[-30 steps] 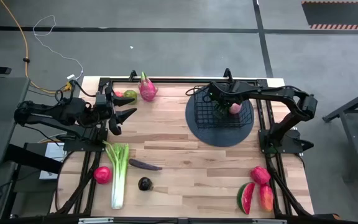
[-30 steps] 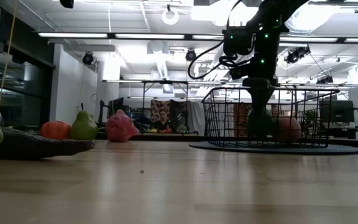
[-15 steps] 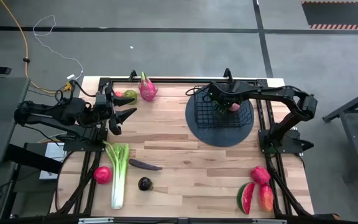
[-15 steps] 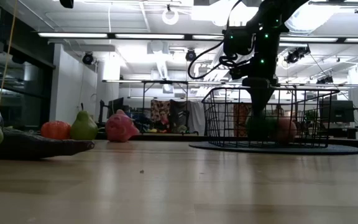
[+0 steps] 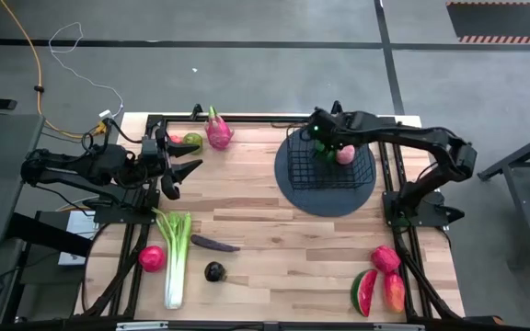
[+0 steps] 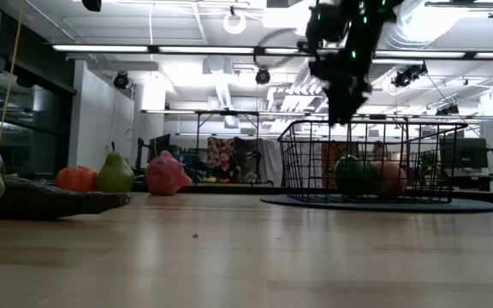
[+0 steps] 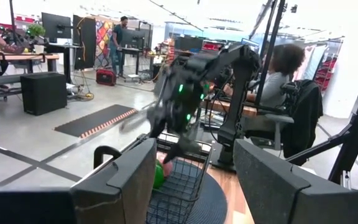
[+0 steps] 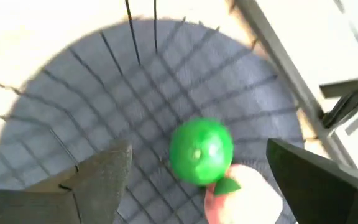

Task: Build produce basket
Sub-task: Put the pear into the wire basket

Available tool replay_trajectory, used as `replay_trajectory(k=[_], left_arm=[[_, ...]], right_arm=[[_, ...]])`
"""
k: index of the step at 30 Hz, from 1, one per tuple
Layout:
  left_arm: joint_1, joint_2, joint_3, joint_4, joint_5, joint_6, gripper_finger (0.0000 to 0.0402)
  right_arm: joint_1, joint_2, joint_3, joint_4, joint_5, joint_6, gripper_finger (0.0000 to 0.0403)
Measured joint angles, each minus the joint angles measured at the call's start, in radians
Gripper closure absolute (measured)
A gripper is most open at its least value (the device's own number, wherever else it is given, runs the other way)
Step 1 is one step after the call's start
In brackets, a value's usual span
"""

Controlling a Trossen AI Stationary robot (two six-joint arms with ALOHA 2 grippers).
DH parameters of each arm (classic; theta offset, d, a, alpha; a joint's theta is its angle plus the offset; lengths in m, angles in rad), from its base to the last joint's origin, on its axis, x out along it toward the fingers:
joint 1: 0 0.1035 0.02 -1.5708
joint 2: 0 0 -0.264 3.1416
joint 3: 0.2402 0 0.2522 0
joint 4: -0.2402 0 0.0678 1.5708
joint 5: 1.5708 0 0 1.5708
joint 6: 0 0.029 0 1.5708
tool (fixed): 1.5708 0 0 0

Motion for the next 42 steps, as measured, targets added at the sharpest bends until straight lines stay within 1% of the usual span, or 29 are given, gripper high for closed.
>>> replay_trajectory(k=[6, 9, 12, 17, 19, 24, 26, 28, 30, 33, 39, 42], left_arm=[[0.000, 0.000, 0.000, -0.001, 0.000, 0.000, 0.0199], [0.000, 0.001, 0.000, -0.001, -0.001, 0.000, 0.0199], [0.000, 0.001, 0.000, -0.002, -0.002, 0.008, 0.0199], [0.000, 0.001, 0.000, -0.001, -0.003, 0.016, 0.0199], [0.000, 0.001, 0.000, -0.001, -0.003, 0.017, 0.0199], [0.000, 0.001, 0.000, -0.001, 0.038, 0.017, 0.0199], [0.000, 0.001, 0.000, -0.001, 0.060, 0.018, 0.0199], [0.000, 0.001, 0.000, -0.001, 0.075, 0.017, 0.0199], [0.000, 0.001, 0.000, -0.001, 0.080, 0.017, 0.0199], [0.000, 0.001, 0.000, -0.001, 0.080, 0.015, 0.0199], [0.000, 0.001, 0.000, -0.002, 0.080, 0.008, 0.0199], [0.000, 0.009, 0.000, -0.002, 0.079, 0.008, 0.0199]], right_arm=[[0.000, -0.067, 0.107, 0.006, -0.005, 0.037, 0.0040], [0.000, -0.094, 0.145, 0.018, -0.051, 0.053, 0.0040], [0.000, -0.118, 0.159, 0.065, -0.103, 0.072, 0.0040], [0.000, -0.137, 0.160, 0.135, -0.142, 0.153, 0.0040], [0.002, -0.138, 0.160, 0.146, -0.181, 0.165, 0.0040], [0.039, -0.138, 0.160, 0.185, -0.323, 0.121, 0.0040], [0.070, -0.138, 0.160, 0.177, -0.347, 0.076, 0.0040], [0.109, -0.140, 0.150, 0.181, -0.348, 0.040, 0.0040], [0.143, -0.159, 0.110, 0.210, -0.349, 0.013, 0.0040], [0.183, -0.226, -0.008, 0.332, -0.355, 0.026, 0.0040], [0.233, -0.465, -0.315, 0.698, -0.355, 0.154, 0.0041], [0.250, -0.573, -0.428, 0.906, -0.356, 0.259, 0.0041]])
